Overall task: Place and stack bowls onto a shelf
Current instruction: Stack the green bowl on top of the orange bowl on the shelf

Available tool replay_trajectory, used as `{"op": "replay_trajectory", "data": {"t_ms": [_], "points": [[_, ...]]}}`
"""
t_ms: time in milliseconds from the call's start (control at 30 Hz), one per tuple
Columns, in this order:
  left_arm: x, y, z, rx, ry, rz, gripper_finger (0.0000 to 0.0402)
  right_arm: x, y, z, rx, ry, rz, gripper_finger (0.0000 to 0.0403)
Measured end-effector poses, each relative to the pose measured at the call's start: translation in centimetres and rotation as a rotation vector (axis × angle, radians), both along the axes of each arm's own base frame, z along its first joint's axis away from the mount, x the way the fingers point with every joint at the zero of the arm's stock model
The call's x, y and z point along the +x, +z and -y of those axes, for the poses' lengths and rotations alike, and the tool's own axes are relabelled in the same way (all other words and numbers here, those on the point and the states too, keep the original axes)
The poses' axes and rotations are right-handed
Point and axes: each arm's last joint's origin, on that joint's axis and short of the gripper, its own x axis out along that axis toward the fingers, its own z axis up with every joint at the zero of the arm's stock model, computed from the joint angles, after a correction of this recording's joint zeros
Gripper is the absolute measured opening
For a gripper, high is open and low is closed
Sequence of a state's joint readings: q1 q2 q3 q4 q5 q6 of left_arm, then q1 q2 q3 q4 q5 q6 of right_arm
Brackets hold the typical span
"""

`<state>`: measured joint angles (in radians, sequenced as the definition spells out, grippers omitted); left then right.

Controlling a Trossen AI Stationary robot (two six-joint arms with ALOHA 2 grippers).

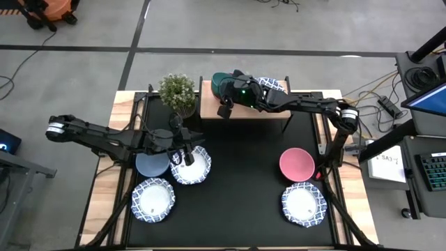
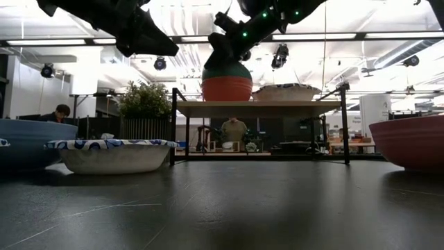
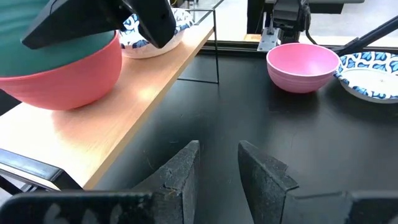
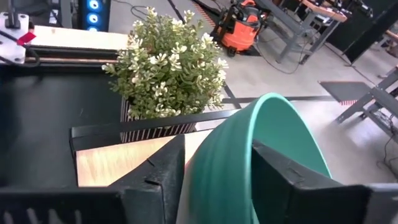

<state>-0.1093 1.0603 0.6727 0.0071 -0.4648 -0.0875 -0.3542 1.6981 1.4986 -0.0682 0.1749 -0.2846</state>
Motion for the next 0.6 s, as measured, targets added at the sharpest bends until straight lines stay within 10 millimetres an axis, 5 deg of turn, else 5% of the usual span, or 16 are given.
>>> {"op": "replay_trajectory", "data": {"t_ms": [367,600], "points": [[0.0,0.0,0.0,0.002,-0.001,-0.002,0.0094,-0.8,3.3,-0.6,0.039,-0.020,0.162,0.0150],[0.0,0.0,0.0,0.007,-0.003,-0.004,0.0094,-0.2,2.4,0.6,0.059,-0.056,0.189,0.0093]]}}
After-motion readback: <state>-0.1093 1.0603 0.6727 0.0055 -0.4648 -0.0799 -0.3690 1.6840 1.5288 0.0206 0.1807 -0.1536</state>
